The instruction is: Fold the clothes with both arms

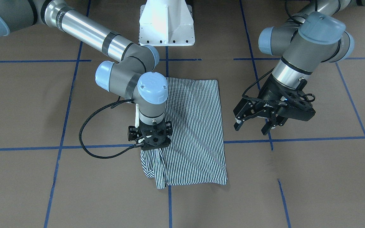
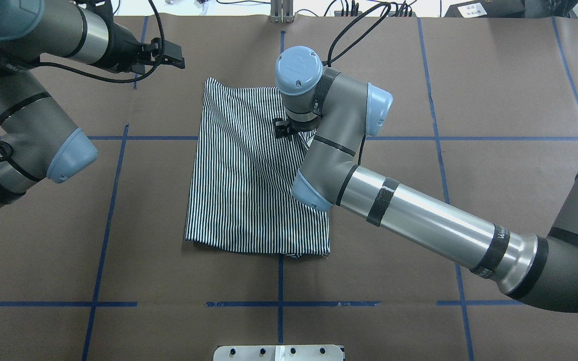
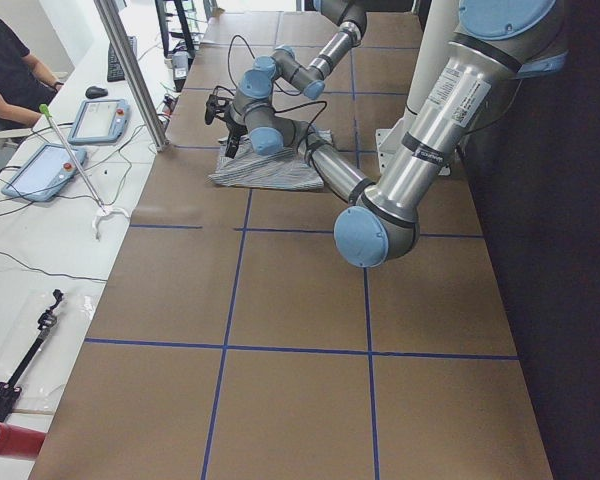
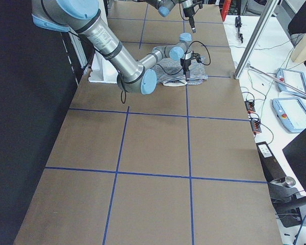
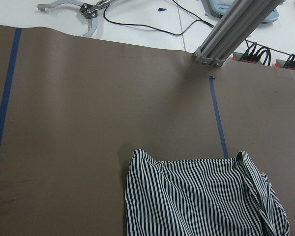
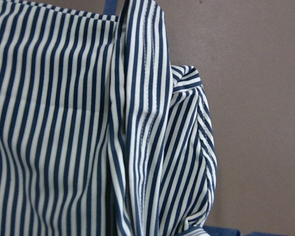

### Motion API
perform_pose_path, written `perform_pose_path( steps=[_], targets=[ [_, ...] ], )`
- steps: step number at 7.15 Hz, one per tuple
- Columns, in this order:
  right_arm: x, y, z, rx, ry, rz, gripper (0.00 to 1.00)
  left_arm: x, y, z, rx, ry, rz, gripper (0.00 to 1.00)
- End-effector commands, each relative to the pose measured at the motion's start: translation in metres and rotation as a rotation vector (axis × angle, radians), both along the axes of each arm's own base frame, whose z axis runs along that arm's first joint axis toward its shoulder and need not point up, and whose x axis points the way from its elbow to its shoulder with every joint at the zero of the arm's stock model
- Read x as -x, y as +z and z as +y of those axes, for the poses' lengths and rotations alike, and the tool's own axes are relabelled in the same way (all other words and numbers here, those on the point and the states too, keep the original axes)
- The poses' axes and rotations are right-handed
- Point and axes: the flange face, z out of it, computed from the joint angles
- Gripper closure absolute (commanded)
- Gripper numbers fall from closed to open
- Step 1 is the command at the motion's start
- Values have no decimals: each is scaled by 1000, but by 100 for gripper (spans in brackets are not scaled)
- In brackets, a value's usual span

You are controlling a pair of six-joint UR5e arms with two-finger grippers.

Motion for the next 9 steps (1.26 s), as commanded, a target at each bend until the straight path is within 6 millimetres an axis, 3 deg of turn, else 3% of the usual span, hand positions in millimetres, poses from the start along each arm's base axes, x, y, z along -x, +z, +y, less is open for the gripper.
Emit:
perform_pose_path(
  steps=[1,2,3,4,5,7,8,9],
  targets=[
    [-20,28,-16,17,-5,54,0,0,1,-2,0,-1,-2,0],
    [-52,59,-39,11,-10,90,0,-1,0,-1,0,0,0,0],
    [-110,84,-78,12,-21,104,0,-2,2,-3,4,0,-3,0],
    [-141,117,-84,2,-73,118,0,-3,3,-4,5,0,-4,0],
    [-162,106,-94,-6,-62,98,0,-3,-1,-4,2,-1,1,0],
    [-164,56,-90,0,-70,-6,0,-3,-1,-3,7,3,1,0],
    [-171,34,-75,28,-54,-88,0,-13,2,3,41,26,6,0],
    [-186,12,-48,80,6,-180,0,-37,9,24,216,52,82,0]
  ],
)
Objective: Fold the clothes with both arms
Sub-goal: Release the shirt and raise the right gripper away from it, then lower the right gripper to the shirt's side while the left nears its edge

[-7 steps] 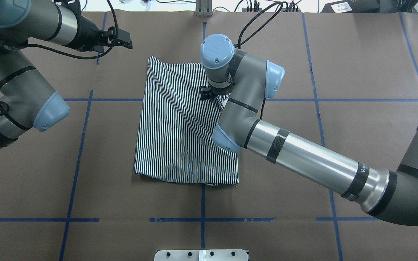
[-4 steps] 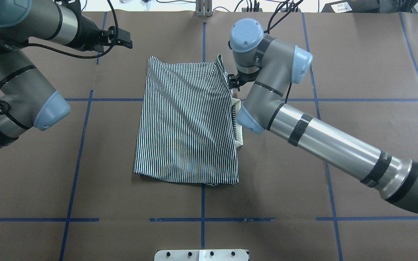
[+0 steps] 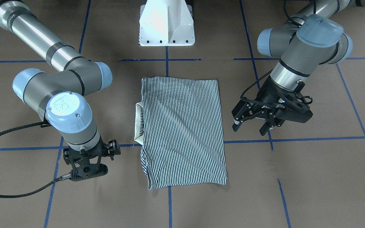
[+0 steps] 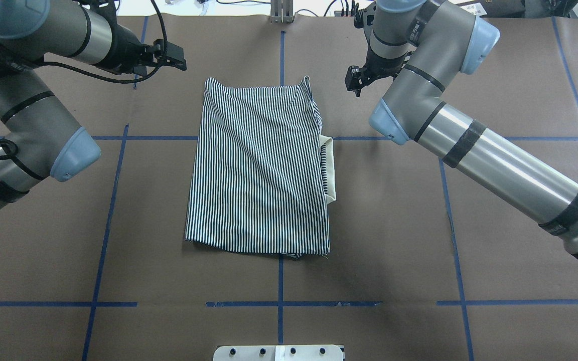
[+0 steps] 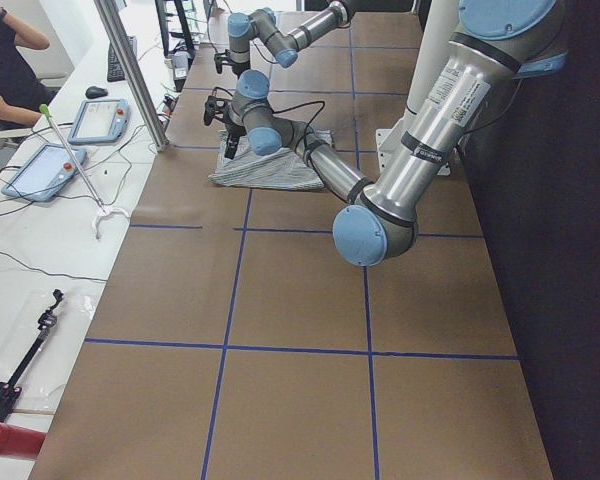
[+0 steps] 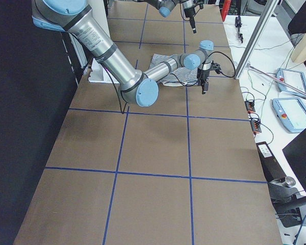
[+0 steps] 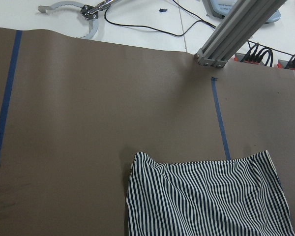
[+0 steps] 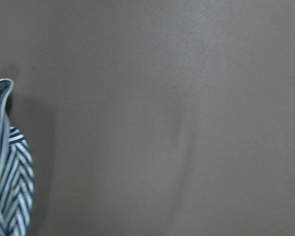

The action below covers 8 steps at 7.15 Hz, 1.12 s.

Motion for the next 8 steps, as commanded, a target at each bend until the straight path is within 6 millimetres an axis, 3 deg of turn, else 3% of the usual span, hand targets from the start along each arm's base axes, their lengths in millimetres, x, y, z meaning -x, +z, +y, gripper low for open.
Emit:
perform_pose_path(
  steps=[1,2,3,4,5,6,7,8],
  targets=[
    [-22,-34,75,90,78,-165,0,-41,0,37,269,10,111,0],
    [-30,-38,113,104,87,-205,0,-64,2,71,390,-24,123,0],
    [-31,-47,143,152,121,-244,0,-105,-2,120,441,-86,63,0],
    [-26,-57,156,185,145,-265,0,-142,-2,165,507,-135,3,0],
    [-17,-58,164,184,145,-262,0,-174,10,207,572,-172,-29,0],
    [-16,-58,164,181,148,-260,0,-185,29,226,613,-194,-56,0],
    [-14,-57,166,180,146,-257,0,-194,38,238,624,-203,-92,0],
    [-10,-59,168,178,142,-256,0,-190,40,242,621,-207,-102,0]
  ],
)
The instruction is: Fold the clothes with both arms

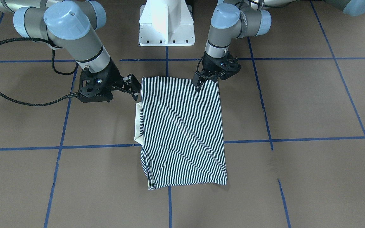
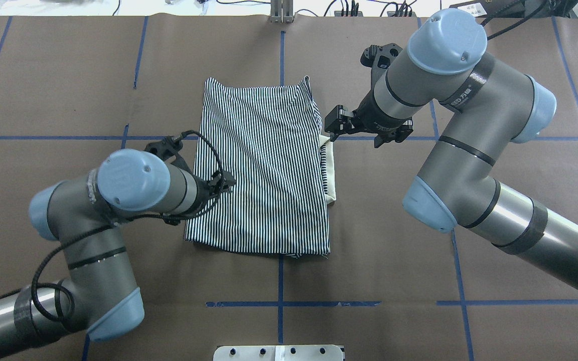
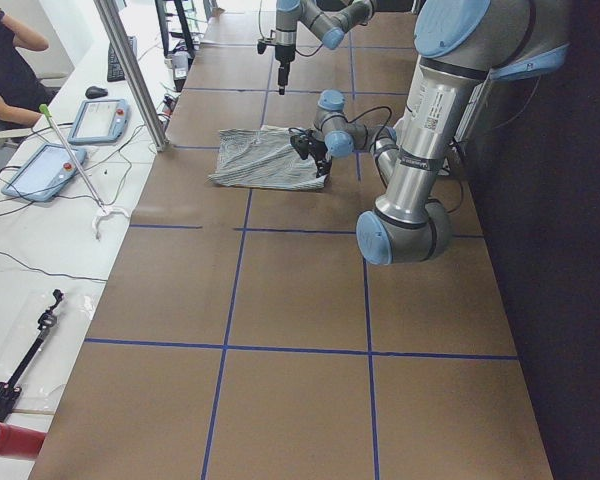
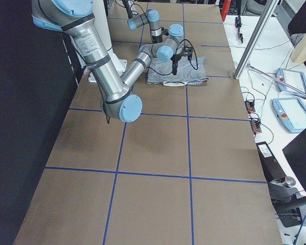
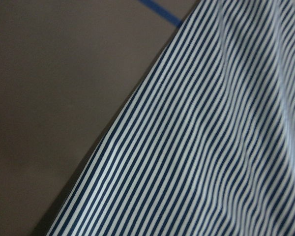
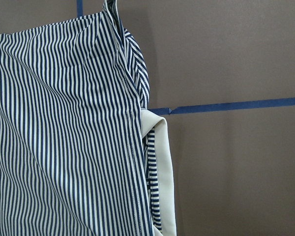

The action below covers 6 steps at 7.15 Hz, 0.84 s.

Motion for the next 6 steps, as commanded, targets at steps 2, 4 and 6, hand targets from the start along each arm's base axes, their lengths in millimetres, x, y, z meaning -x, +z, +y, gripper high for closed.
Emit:
perform_pose_path(
  steps=[2,4,6],
  targets=[
    [8,1,5,-10,1,10,0,0,17,16,20,3,-62,0],
    [13,0,8,-10,-7,10,0,-1,22,17,31,5,-100,1],
    [14,2,9,-8,-10,12,0,0,27,17,28,9,-111,9]
  ],
)
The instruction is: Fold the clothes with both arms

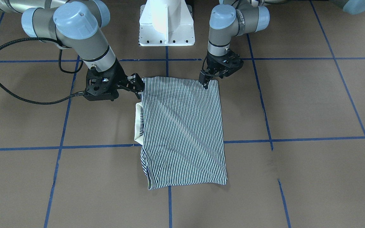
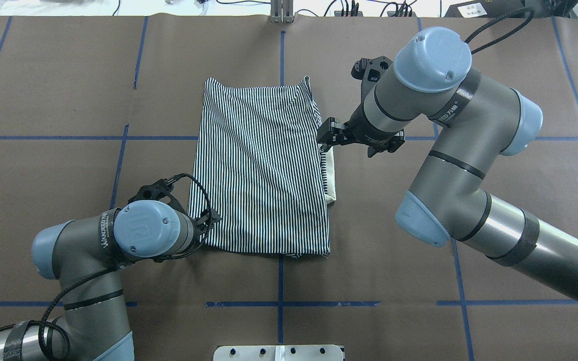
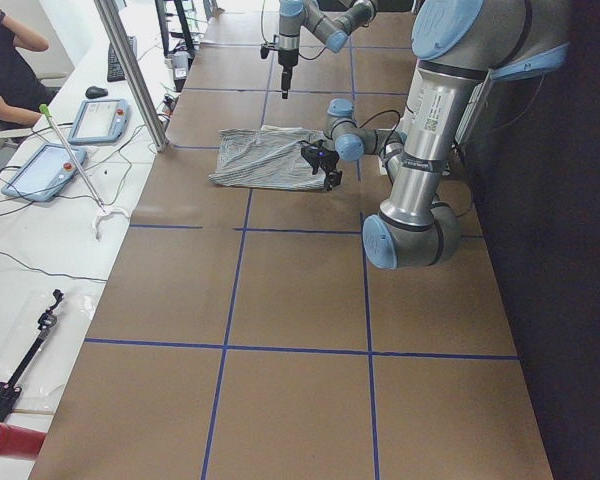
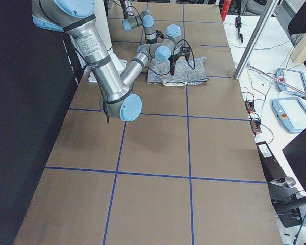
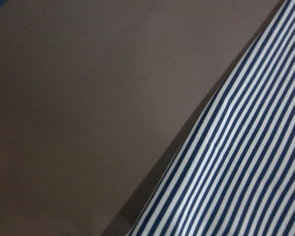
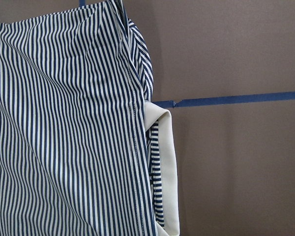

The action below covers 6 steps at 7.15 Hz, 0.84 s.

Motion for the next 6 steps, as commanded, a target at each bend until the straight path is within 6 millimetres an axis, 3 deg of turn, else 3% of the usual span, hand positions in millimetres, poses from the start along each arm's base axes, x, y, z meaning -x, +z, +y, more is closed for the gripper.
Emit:
perform_pose_path(
  steps=[1,3,4,5,6],
  targets=[
    [3,1,2,0,-6,1,0,-3,2,4,2,-2,-5,19],
    [4,1,3,1,-7,2,0,-5,-1,3,-18,-22,-9,37],
    [4,2,3,3,-8,3,0,-5,-5,3,-16,-26,-2,55],
    [3,3,2,2,-8,4,0,-5,-6,3,-16,-26,-1,82],
    [3,3,2,2,-8,4,0,-5,-5,3,-16,-26,-2,100]
  ],
)
